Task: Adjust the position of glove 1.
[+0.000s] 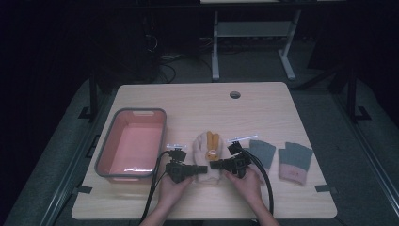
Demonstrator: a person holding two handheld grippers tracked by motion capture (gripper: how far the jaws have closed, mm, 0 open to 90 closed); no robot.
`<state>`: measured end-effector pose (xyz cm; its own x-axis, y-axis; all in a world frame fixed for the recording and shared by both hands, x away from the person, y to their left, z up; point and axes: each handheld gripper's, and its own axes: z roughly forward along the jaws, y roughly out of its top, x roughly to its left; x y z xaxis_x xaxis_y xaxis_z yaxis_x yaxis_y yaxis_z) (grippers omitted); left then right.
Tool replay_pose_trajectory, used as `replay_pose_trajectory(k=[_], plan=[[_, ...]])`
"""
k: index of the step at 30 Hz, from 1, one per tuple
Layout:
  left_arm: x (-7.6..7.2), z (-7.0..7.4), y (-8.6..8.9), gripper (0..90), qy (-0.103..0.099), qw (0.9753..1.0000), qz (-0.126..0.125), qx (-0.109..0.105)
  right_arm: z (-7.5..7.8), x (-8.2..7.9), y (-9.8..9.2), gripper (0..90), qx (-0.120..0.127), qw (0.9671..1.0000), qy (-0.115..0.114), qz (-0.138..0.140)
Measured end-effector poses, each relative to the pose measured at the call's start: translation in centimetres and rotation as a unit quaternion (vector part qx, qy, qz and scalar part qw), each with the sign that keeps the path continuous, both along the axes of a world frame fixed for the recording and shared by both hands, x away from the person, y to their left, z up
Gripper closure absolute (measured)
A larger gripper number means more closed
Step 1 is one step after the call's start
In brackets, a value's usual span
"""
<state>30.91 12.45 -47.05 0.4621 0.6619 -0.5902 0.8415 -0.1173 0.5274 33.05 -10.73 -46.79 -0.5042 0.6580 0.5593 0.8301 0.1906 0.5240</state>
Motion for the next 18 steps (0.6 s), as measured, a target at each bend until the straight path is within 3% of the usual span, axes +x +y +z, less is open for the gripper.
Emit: replay_pose_trajectory(k=[2,3,4,8,12,16,17,18], plan=[[-0.02,0.07,0.0,68.7,0.001,1.0,-0.001,0.001,-0.02,0.02,-0.17,69.2,0.001,1.0,0.009,-0.005],[0.01,0.08,0.04,68.7,0.001,1.0,-0.004,0.004,-0.02,0.02,-0.17,69.2,0.001,1.0,0.009,-0.005],[0.07,0.1,0.08,68.8,0.001,1.0,-0.008,0.006,-0.04,0.02,-0.32,61.7,-0.004,0.9998,0.017,-0.01],[0.03,0.14,0.01,68.6,-0.002,0.9999,-0.008,0.011,-0.2,0.13,-0.58,57.8,-0.006,0.9995,0.028,-0.017],[0.05,0.07,0.03,68.5,-0.003,0.9999,-0.009,0.012,-0.02,-0.08,-0.65,57.5,-0.006,0.9988,0.044,-0.019],[0.04,0.08,0.03,68.7,-0.002,0.9998,-0.009,0.015,-0.34,-0.11,-0.22,61.9,0.001,0.9992,0.033,-0.021],[0.04,0.08,0.03,68.8,-0.002,0.9998,-0.009,0.015,-0.38,-0.18,-0.06,64.4,0.006,0.999,0.039,-0.023],[0.04,0.08,-0.01,68.9,-0.003,0.9999,-0.011,0.012,-0.54,0.1,-0.24,67.5,0.016,0.9977,0.063,-0.019]])
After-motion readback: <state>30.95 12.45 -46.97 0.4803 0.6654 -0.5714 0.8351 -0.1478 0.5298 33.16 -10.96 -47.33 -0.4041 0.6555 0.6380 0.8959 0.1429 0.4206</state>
